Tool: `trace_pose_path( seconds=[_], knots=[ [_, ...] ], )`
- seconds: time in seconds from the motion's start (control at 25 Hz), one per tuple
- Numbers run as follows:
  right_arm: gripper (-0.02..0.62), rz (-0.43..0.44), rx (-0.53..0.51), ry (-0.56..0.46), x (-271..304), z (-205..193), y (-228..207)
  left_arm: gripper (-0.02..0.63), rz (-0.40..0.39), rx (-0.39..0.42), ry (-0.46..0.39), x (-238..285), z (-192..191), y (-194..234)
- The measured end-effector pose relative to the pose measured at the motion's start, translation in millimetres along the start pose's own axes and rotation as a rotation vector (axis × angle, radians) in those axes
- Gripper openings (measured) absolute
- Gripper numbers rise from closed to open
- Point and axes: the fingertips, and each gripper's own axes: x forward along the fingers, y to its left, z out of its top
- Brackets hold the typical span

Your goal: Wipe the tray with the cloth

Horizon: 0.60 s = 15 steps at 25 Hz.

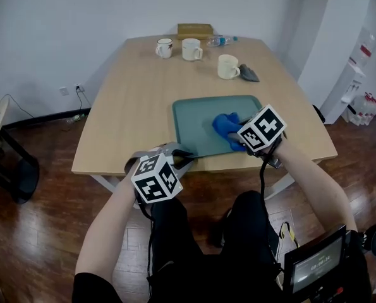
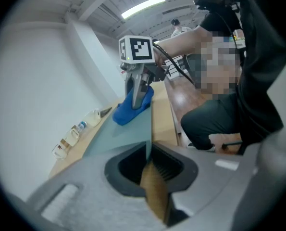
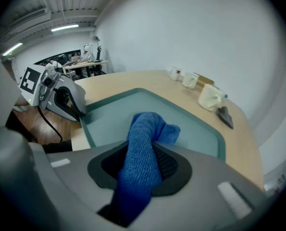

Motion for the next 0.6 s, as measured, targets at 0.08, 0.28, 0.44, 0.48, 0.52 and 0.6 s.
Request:
trace_pose_path(
  seconds=[0.08, 0.28, 0.44, 0.48, 0.52, 0.6],
  knots=[
    [0.115, 0.041, -0.042, -0.020, 13, 24, 30, 0.041, 0.002, 0.003, -0.001, 0, 0, 0],
    [0.115, 0.145, -0.104, -0.054, 37, 68, 89, 0.041, 0.007, 0.014, -0.007, 0, -1, 1],
    [0.114, 0.174, -0.131, -0.062, 46, 83, 111, 0.041, 0.012, 0.012, -0.024, -2, -3, 1],
    [0.114, 0.168, -0.140, -0.062, 46, 84, 111, 0.041, 0.014, 0.011, -0.023, -2, -4, 1],
    [0.114, 0.160, -0.149, -0.062, 45, 83, 109, 0.041, 0.016, 0.013, -0.018, -2, -4, 1],
    [0.114, 0.141, -0.160, -0.059, 42, 78, 100, 0.041, 0.019, 0.017, -0.006, -1, -4, 1]
  ],
)
